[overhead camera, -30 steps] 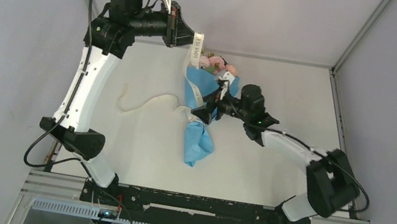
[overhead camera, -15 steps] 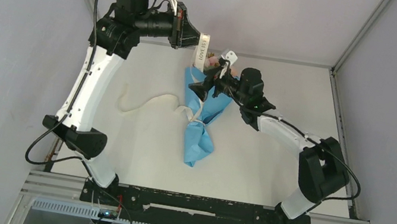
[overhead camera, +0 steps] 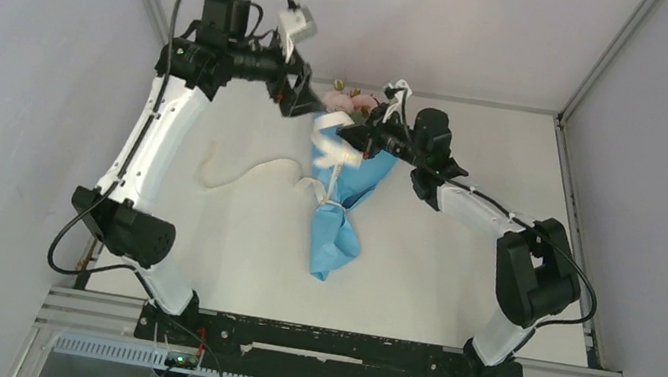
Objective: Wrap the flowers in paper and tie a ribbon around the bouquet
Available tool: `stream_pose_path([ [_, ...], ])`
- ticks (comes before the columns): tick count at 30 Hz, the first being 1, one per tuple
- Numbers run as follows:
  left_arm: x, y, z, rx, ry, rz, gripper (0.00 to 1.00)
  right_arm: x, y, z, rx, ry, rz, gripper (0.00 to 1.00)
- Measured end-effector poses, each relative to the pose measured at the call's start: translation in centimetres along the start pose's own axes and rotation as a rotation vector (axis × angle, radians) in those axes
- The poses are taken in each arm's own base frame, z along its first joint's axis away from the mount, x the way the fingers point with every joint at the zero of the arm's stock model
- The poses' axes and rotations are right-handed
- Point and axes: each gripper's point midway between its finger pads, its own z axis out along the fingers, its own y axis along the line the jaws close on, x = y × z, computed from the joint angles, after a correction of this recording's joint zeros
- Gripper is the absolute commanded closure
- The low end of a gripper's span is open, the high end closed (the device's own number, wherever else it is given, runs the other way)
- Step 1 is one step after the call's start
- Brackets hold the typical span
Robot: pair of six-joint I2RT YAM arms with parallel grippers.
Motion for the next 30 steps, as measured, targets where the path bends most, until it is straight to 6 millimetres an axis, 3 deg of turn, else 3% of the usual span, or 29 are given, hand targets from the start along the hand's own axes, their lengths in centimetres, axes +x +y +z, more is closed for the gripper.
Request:
stream_pose_path([
  [2,5.7,3.0,0.2,-0.038,0.124,0.093,0.0,-0.4,-0.6,-0.6,0.003,-0.011,0.051,1.0],
  [4,13.3,5.4,0.8,-0.045,0.301,0.163,0.0,-0.6,-1.0,-1.1,0.002,-0.023,0.096,1.0],
  [5,17.3,5.8,1.3,-0.025,0.395,0.181,0.0,-0.7,-1.2,-1.2,0.003,-0.027,0.114,1.0],
  [8,26.6,5.5,3.2,0.056,0.632,0.245,0.0,-0.8,-1.6,-1.6,0.009,-0.04,0.167,1.0],
  [11,31.8,4.6,5.3,0.132,0.76,0.317,0.0,-1.0,-1.2,-1.6,-0.005,-0.048,0.199,1.0],
  [13,32.4,4.5,6.4,0.147,0.771,0.361,0.0,-1.1,-0.8,-1.5,-0.016,-0.052,0.206,1.0],
  [19,31.2,5.4,8.0,0.111,0.71,0.437,0.04,-1.8,-0.2,-2.0,-0.019,-0.067,0.209,1.0],
  [25,30.4,4.6,9.8,0.1,0.669,0.454,0.16,-2.6,0.3,-3.9,-0.001,-0.117,0.245,1.0],
  [27,30.4,4.2,10.1,0.099,0.672,0.446,0.29,-2.6,0.3,-4.4,0.004,-0.135,0.265,1.0],
  [30,30.6,3.5,10.5,0.097,0.679,0.42,0.7,-2.4,0.1,-4.8,0.015,-0.159,0.301,1.0],
])
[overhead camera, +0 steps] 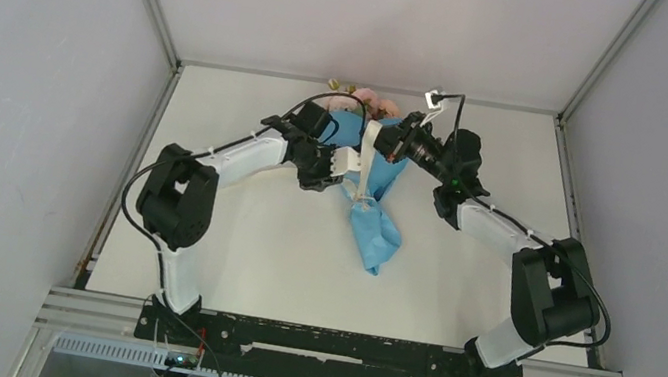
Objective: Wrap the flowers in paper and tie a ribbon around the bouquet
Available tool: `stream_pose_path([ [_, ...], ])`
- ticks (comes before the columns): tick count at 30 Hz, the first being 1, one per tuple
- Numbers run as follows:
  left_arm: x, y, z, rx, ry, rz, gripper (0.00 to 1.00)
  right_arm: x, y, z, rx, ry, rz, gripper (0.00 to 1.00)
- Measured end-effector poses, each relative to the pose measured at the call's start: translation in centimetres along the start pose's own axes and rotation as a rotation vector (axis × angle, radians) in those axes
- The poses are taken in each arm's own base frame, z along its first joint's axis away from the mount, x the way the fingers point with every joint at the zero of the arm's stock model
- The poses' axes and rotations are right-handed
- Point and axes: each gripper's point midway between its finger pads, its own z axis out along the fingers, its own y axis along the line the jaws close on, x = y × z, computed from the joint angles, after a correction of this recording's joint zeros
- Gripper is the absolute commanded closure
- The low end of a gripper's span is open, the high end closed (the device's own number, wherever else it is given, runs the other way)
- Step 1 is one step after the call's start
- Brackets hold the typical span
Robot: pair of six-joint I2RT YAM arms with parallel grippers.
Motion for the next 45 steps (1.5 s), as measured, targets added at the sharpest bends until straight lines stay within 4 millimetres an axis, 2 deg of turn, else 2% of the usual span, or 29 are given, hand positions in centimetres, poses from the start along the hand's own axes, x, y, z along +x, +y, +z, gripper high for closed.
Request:
stream_pose_path([
  [2,0.0,-0.3,0.3,0.005,0.008,-0.021,0.92,0.2,-0.2,-0.2,0.007,-0.007,0.022,1.0],
  [3,0.0,-0.4,0.5,0.006,0.014,-0.031,0.99,0.2,-0.3,-0.3,0.009,-0.012,0.035,1.0],
  [6,0.5,-0.7,1.1,0.011,0.038,-0.065,1.0,0.3,-0.7,-0.8,0.022,-0.023,0.062,1.0],
  [7,0.7,-0.9,1.3,0.017,0.046,-0.076,0.95,0.3,-0.7,-1.1,0.026,-0.025,0.069,1.0],
  [10,1.0,-1.6,1.5,0.045,0.054,-0.096,0.5,0.0,-0.4,-1.7,0.029,-0.035,0.071,1.0],
  [13,0.9,-1.8,1.5,0.053,0.05,-0.118,0.32,-0.4,1.0,-2.2,-0.005,-0.037,0.064,1.0],
  [15,0.4,-1.3,1.7,0.026,0.028,-0.14,0.28,-0.7,1.7,-2.6,-0.029,-0.049,0.063,1.0],
  [17,-0.5,-0.3,2.1,-0.024,-0.017,-0.172,0.32,-0.6,2.0,-3.2,-0.044,-0.056,0.077,1.0],
  [18,-0.7,0.1,2.3,-0.045,-0.031,-0.193,0.41,-0.5,1.8,-3.5,-0.041,-0.058,0.091,1.0],
  [22,-1.2,0.9,3.3,-0.089,-0.061,-0.304,0.94,0.5,0.4,-4.9,-0.002,-0.057,0.137,1.0],
  [23,-1.1,0.9,3.7,-0.086,-0.059,-0.319,0.99,0.7,0.1,-5.2,0.006,-0.056,0.146,1.0],
  [27,-0.6,0.4,4.4,-0.069,-0.045,-0.363,1.0,0.6,0.3,-6.0,0.012,-0.064,0.148,1.0],
  [31,-0.5,0.5,3.9,-0.084,-0.047,-0.41,1.0,-0.8,1.0,-7.1,0.021,-0.089,0.119,1.0],
  [34,0.8,0.9,3.3,-0.115,0.002,-0.487,1.0,-2.0,0.2,-9.4,0.092,-0.125,0.112,1.0],
  [37,3.2,1.8,2.0,-0.136,0.04,-0.614,1.0,-1.8,-2.0,-12.5,0.206,-0.157,0.134,1.0],
  [39,5.1,2.6,1.2,-0.151,0.054,-0.699,1.0,-0.1,-4.1,-14.3,0.294,-0.15,0.187,1.0],
  [41,7.0,3.1,0.4,-0.163,0.07,-0.756,1.0,2.8,-6.3,-15.9,0.379,-0.111,0.27,1.0],
  [43,8.0,3.3,0.1,-0.17,0.078,-0.787,1.0,5.6,-7.9,-17.1,0.445,-0.07,0.347,1.0],
  [45,8.6,2.9,0.2,-0.166,0.089,-0.796,1.0,7.4,-8.8,-17.8,0.491,-0.038,0.401,1.0],
])
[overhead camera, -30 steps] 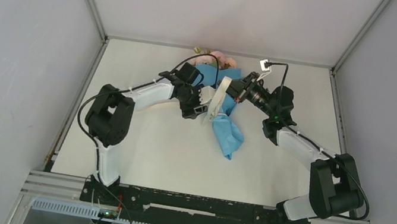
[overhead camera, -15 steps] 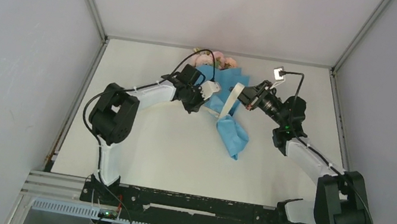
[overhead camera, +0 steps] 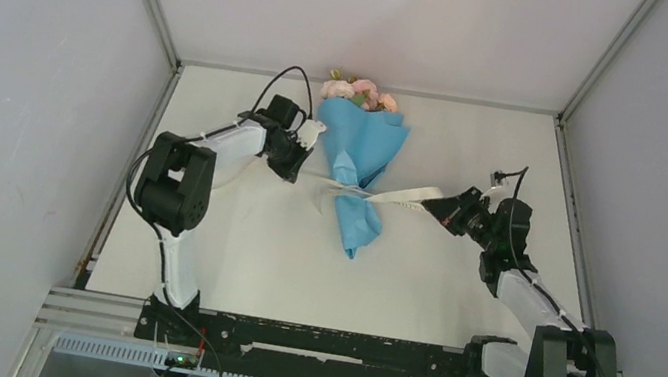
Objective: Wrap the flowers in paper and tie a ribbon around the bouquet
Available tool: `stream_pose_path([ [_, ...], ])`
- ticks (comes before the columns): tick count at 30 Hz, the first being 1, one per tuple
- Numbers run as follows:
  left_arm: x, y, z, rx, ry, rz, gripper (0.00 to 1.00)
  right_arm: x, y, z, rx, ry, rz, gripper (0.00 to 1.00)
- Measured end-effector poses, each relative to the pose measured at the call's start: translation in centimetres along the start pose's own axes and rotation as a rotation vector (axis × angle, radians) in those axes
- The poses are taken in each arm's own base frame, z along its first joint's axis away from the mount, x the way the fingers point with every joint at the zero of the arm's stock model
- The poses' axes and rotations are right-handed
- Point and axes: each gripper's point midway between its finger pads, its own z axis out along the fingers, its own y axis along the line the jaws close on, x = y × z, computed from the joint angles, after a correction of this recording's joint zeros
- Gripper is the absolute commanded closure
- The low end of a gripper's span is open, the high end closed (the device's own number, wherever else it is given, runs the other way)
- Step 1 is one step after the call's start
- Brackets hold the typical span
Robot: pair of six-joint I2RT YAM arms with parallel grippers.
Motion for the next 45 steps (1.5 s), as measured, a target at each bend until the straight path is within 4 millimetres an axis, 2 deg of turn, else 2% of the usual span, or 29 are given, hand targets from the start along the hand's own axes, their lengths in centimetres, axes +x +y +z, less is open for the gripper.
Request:
stream_pose_path([
  [6,2.0,-0.1,0.3,0.012,0.041,-0.019,1.0,1.2,-2.1,0.8,0.061,0.049,0.062,0.99],
  [7,2.2,-0.1,0.2,0.013,0.039,-0.021,1.0,1.5,-2.3,1.0,0.072,0.062,0.069,0.9],
  [10,2.4,-0.3,-1.1,0.028,0.032,-0.009,1.0,2.5,-3.1,1.7,0.123,0.107,0.091,0.42],
  [11,2.3,-0.6,-1.7,0.039,0.028,0.006,1.0,2.5,-3.3,1.8,0.144,0.113,0.092,0.33],
  [12,2.1,-1.0,-2.4,0.053,0.019,0.024,1.0,2.5,-3.6,1.9,0.162,0.114,0.097,0.28],
  [14,1.8,-2.3,-3.6,0.096,0.006,0.06,1.0,2.2,-4.4,1.7,0.211,0.097,0.106,0.23],
  [17,1.7,-5.5,-5.0,0.21,0.006,0.112,1.0,1.6,-5.4,0.7,0.302,0.057,0.092,0.22],
  [20,1.8,-8.1,-6.0,0.32,0.019,0.132,1.0,0.2,-4.3,0.0,0.346,0.018,0.01,0.24],
  [22,1.5,-9.1,-6.9,0.373,0.016,0.133,1.0,-1.1,-1.7,0.5,0.323,0.006,-0.103,0.26],
  [24,0.7,-9.9,-8.0,0.414,0.0,0.136,1.0,-1.4,1.7,1.8,0.24,0.041,-0.24,0.29],
  [27,-0.2,-10.9,-9.3,0.459,-0.032,0.148,1.0,0.4,7.1,4.9,0.035,0.196,-0.449,0.28],
  [30,-0.3,-11.8,-10.2,0.498,-0.042,0.15,1.0,3.0,9.5,7.8,-0.131,0.348,-0.582,0.28],
  [32,-0.2,-12.2,-10.4,0.52,-0.04,0.149,1.0,4.7,9.6,9.1,-0.209,0.437,-0.623,0.28],
  [35,-0.1,-12.8,-10.6,0.551,-0.042,0.142,1.0,6.6,8.3,10.8,-0.283,0.553,-0.645,0.26],
  [38,-0.1,-13.0,-10.8,0.568,-0.045,0.139,1.0,8.6,6.6,11.3,-0.314,0.654,-0.644,0.26],
  [41,0.0,-13.2,-10.9,0.581,-0.041,0.139,1.0,10.4,5.3,11.4,-0.324,0.719,-0.638,0.3],
  [45,0.3,-13.4,-10.7,0.599,-0.027,0.131,1.0,12.2,4.9,12.1,-0.351,0.759,-0.639,0.37],
])
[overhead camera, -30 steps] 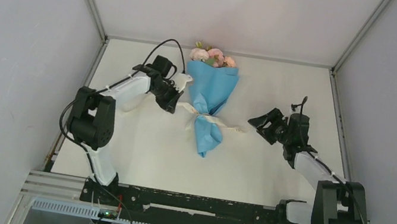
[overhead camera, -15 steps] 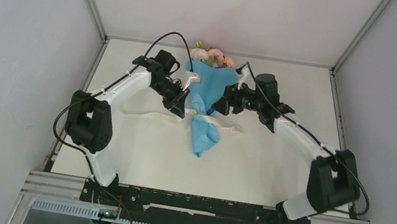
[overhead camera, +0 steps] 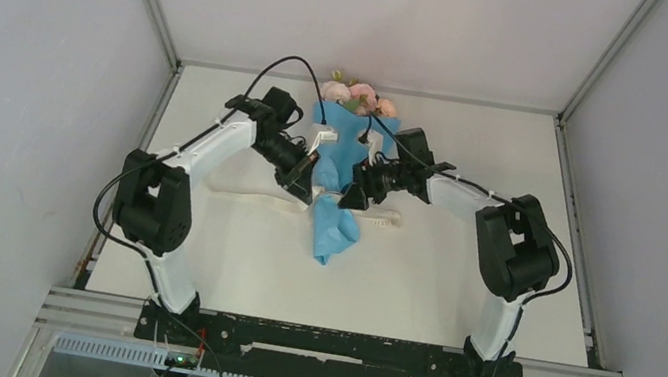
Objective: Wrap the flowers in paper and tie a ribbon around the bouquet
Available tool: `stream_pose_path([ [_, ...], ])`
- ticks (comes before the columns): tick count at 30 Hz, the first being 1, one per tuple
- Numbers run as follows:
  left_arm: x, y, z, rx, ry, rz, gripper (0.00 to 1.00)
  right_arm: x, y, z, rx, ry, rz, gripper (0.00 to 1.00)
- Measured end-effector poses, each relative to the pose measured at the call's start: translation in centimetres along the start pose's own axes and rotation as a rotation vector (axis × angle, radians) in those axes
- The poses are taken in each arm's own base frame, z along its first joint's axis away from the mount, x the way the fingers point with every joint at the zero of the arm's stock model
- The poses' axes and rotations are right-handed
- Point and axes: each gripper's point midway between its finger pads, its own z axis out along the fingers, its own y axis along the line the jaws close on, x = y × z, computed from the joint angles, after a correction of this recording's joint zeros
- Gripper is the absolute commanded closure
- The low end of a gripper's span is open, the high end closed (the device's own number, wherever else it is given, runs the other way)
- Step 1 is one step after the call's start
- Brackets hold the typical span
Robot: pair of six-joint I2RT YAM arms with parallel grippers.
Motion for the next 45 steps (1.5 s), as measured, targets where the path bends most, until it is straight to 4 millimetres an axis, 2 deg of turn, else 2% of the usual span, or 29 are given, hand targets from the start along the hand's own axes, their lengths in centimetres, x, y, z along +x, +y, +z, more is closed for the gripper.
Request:
stream_pose_path([
  [2,0.1,0.1,0.1,0.003,0.006,-0.006,1.0,0.0,0.1,0.6,-0.01,0.001,-0.009,0.46],
  [5,0.3,0.1,0.2,0.006,0.01,-0.01,1.0,-0.4,0.3,1.1,-0.021,-0.014,-0.024,0.82],
  [6,0.3,0.1,0.2,0.007,0.01,-0.009,1.0,-0.6,0.2,1.1,-0.022,-0.02,-0.032,0.9],
  [8,0.3,0.0,0.2,0.008,0.012,-0.01,1.0,-0.9,0.3,1.2,-0.023,-0.029,-0.034,0.99],
  [13,0.4,0.0,0.1,0.01,0.013,-0.009,1.0,-1.1,0.3,0.9,-0.019,-0.032,-0.018,1.0],
  [16,0.4,0.1,0.0,0.007,0.011,-0.012,1.0,-1.4,0.9,-0.3,-0.006,-0.048,-0.001,1.0],
  [19,0.4,0.4,-0.1,-0.002,0.009,-0.016,1.0,-1.7,2.6,-3.6,0.027,-0.103,0.046,1.0],
  [21,0.4,0.6,-0.2,-0.009,0.007,-0.017,1.0,-2.4,3.4,-7.2,0.074,-0.182,0.087,0.97],
  [23,0.1,0.7,-0.3,-0.015,0.004,-0.02,1.0,-2.9,3.6,-10.3,0.127,-0.269,0.125,0.95],
  [26,-0.8,1.2,-0.5,-0.029,-0.01,-0.002,1.0,-2.0,3.6,-13.0,0.196,-0.358,0.197,0.95],
  [28,-1.3,1.4,-0.5,-0.035,-0.019,0.005,1.0,-1.1,3.9,-12.7,0.198,-0.358,0.233,0.95],
  [32,-1.7,2.0,-0.4,-0.048,-0.019,0.008,1.0,1.0,4.2,-8.9,0.168,-0.287,0.299,0.96],
  [36,-1.2,2.7,0.0,-0.054,0.001,-0.008,1.0,1.8,4.5,-6.1,0.14,-0.242,0.339,0.93],
  [45,-0.9,3.4,0.4,-0.079,0.025,-0.008,1.0,-0.7,4.0,-6.1,0.162,-0.338,0.323,0.84],
])
